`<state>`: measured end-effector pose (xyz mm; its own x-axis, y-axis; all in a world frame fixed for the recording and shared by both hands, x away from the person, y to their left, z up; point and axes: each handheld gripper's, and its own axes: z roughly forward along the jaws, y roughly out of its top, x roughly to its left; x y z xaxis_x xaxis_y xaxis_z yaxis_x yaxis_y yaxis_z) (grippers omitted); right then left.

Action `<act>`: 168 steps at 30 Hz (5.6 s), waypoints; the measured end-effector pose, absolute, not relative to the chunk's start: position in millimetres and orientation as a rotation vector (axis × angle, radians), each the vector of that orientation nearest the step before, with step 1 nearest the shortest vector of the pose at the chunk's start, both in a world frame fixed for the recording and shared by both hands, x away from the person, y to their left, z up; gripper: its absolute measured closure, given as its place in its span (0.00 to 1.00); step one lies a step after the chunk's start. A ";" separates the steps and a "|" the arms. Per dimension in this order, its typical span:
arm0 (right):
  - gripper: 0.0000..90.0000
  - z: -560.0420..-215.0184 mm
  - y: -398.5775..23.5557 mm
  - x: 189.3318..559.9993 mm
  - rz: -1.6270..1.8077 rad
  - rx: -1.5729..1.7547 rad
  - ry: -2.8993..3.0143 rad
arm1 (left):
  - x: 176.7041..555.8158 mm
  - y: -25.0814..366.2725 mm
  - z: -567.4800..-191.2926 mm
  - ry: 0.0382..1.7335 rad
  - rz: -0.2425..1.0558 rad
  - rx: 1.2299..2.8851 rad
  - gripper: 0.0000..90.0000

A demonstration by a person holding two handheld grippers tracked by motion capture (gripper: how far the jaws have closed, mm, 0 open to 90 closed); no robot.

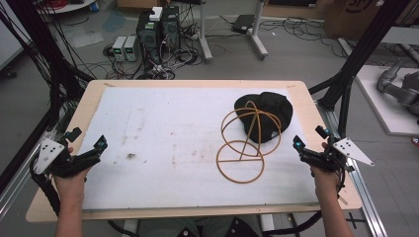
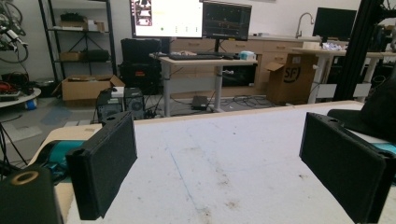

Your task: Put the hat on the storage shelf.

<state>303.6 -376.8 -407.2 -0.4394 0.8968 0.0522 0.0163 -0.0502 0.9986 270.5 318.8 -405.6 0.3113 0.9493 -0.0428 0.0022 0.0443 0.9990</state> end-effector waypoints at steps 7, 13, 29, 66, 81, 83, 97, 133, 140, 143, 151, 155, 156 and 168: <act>0.06 -406.9 -375.8 316.0 1.587 1.018 1.560 | 270.7 318.8 -405.9 0.993 0.944 1.312 0.13; 0.07 -408.3 -372.3 327.0 1.582 1.027 1.591 | 270.9 318.4 -406.2 0.994 0.945 1.312 0.13; 0.08 -409.3 -360.9 349.7 1.578 1.043 1.640 | 271.5 317.9 -406.6 0.996 0.943 1.312 0.13; 0.23 -423.5 -338.7 395.8 1.585 1.145 1.719 | 272.8 318.4 -408.5 1.002 0.938 1.320 0.13; 0.38 -433.6 -331.1 406.3 1.578 1.219 1.753 | 272.2 319.0 -408.6 1.006 0.935 1.320 0.13; 0.41 -434.8 -331.0 407.4 1.583 1.239 1.741 | 272.1 319.0 -408.6 1.007 0.935 1.320 0.13; 0.82 -438.8 -329.5 410.1 1.582 1.287 1.764 | 271.8 319.7 -409.0 1.009 0.932 1.318 0.13; 1.00 -395.1 -327.8 402.7 1.560 1.265 1.683 | 271.2 320.1 -409.0 1.014 0.927 1.308 0.14; 1.00 -362.1 -320.7 401.6 1.559 1.166 1.672 | 270.8 320.3 -408.4 1.011 0.927 1.304 0.14; 1.00 -351.8 -319.4 399.7 1.563 1.138 1.660 | 270.7 321.0 -408.2 1.011 0.926 1.304 0.14; 1.00 -328.9 -320.2 394.1 1.573 1.091 1.640 | 270.7 320.4 -408.0 1.010 0.923 1.299 0.14; 1.00 -319.0 -321.6 393.9 1.573 1.085 1.623 | 270.7 320.5 -408.1 1.012 0.923 1.294 0.14; 1.00 -316.8 -321.7 393.9 1.575 1.080 1.622 | 270.7 320.6 -408.2 1.012 0.922 1.297 0.14; 0.99 -284.9 -327.0 394.2 1.575 1.059 1.566 | 270.9 320.7 -408.2 1.012 0.921 1.296 0.14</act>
<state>394.2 -327.0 -284.9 -0.4475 0.8898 0.0890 0.0841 -0.0572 0.9948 270.9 320.7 -408.2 0.3099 0.9481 -0.0709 0.0187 0.0684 0.9975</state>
